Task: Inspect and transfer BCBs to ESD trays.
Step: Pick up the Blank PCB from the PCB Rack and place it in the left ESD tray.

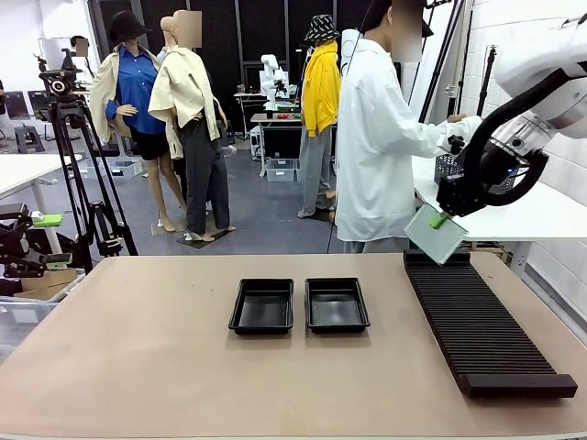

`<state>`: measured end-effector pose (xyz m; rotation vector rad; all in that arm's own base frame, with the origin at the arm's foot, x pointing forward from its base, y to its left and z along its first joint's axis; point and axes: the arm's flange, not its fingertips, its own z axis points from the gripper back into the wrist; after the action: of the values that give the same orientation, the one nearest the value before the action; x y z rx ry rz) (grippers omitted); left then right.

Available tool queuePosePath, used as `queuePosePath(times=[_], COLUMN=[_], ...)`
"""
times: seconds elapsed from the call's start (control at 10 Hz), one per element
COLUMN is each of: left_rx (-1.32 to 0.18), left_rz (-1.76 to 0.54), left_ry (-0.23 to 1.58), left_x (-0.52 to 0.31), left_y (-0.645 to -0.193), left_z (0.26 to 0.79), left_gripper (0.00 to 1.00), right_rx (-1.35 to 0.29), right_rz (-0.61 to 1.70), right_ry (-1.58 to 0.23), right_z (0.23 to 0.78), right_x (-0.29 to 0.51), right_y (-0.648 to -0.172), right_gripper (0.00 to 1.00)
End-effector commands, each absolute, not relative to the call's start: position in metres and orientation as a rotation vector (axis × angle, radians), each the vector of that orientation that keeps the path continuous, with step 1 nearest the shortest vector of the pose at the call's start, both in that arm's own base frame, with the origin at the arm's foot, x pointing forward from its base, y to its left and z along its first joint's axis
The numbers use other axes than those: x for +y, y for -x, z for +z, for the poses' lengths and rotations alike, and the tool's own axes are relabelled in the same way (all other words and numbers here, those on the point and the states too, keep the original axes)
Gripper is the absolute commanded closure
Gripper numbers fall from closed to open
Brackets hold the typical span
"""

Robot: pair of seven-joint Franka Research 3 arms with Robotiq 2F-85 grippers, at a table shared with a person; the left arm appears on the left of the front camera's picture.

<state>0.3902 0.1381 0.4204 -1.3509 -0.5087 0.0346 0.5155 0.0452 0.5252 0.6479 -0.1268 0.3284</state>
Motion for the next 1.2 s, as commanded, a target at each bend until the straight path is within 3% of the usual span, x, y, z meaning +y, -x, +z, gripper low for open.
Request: queuePosePath(times=[0.0, 0.3, 1.1], left_rx=[-0.502, -0.502, -0.502], left_rz=[0.047, 0.047, 0.047], left_ry=[1.370, 1.370, 1.370], left_x=[0.139, 0.139, 0.139], left_y=[-0.388, -0.388, -0.388], left_z=[0.423, 0.423, 0.423], left_gripper=[0.00, 0.00, 0.00], right_rx=[-0.146, -0.147, -0.153], right_rz=[0.292, 0.240, -0.007], right_ry=[-0.715, -0.830, -0.887], right_z=[0.522, 0.506, 0.421], right_x=[0.064, 0.099, 0.236], right_y=[-0.523, -0.524, -0.552], right_gripper=[1.00, 1.00, 1.00])
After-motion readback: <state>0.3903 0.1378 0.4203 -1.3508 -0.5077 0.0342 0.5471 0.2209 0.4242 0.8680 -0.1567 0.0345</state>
